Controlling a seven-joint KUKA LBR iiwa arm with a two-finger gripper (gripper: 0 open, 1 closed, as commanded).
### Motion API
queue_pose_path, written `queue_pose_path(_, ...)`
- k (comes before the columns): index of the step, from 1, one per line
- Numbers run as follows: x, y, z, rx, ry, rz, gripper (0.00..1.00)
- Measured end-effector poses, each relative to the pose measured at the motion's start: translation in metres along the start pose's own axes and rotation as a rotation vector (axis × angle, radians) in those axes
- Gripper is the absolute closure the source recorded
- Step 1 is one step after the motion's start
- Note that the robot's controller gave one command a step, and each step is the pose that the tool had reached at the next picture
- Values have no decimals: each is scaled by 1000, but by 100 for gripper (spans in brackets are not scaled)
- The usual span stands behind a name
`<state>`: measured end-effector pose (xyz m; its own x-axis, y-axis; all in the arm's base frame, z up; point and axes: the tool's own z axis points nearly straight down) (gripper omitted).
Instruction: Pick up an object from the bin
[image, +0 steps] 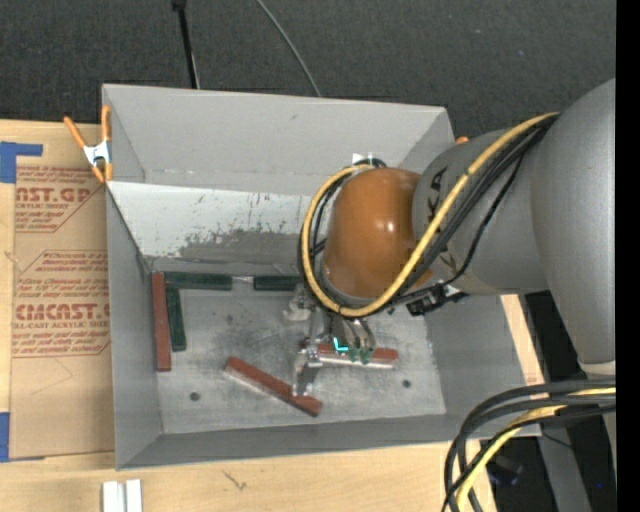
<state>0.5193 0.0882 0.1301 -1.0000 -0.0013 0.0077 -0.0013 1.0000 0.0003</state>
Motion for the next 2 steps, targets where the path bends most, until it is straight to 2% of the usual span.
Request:
queue_pose_path(1,-2,0,-4,-1,-7,1,0)
queue_pose_path(2,6,29,57,-2,-15,35,0)
